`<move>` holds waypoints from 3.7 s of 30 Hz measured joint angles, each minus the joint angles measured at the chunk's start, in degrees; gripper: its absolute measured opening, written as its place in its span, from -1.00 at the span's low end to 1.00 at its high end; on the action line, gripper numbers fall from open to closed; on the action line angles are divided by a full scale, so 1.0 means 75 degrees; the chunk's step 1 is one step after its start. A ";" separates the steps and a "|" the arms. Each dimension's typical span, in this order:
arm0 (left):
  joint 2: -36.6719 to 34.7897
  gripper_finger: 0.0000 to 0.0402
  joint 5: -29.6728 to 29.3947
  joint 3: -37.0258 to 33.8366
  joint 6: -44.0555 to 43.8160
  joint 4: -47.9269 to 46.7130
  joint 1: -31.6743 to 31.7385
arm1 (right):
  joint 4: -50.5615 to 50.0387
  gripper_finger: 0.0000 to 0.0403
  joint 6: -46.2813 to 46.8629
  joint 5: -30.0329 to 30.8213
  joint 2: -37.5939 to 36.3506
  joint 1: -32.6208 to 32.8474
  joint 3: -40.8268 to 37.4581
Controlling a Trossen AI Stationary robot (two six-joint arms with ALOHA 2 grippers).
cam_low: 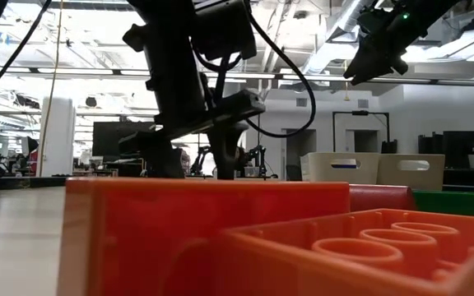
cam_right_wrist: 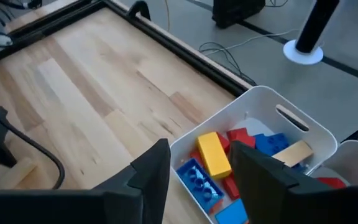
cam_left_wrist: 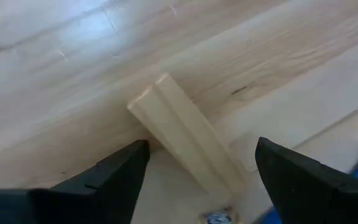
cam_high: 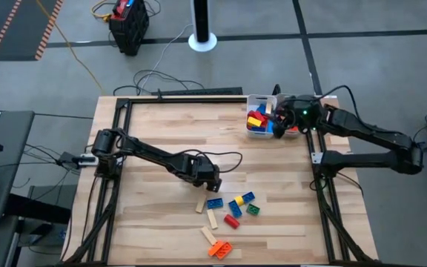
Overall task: Sort blocks by size
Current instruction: Put the large beige wooden block into the white bin
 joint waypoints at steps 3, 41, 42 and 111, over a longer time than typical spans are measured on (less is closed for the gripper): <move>0.0003 0.27 -0.0150 0.0000 0.0229 -0.0133 -0.0004 | -0.0035 -0.06 -0.0002 -0.0003 0.0003 0.0092 0.0000; -0.1743 -0.52 0.1772 -0.0015 0.6640 0.3570 0.2616 | 0.2510 0.05 0.2329 -0.0659 0.0132 0.1915 -0.1008; -0.1748 -0.52 0.2030 -0.0015 0.6674 0.3757 0.2685 | 0.3003 0.10 0.2386 -0.0660 0.0179 0.1971 -0.1086; -0.1746 0.03 0.0322 -0.0015 0.4447 0.2487 0.1998 | 0.3011 -0.28 -0.0047 -0.1704 0.2090 -0.1725 -0.1370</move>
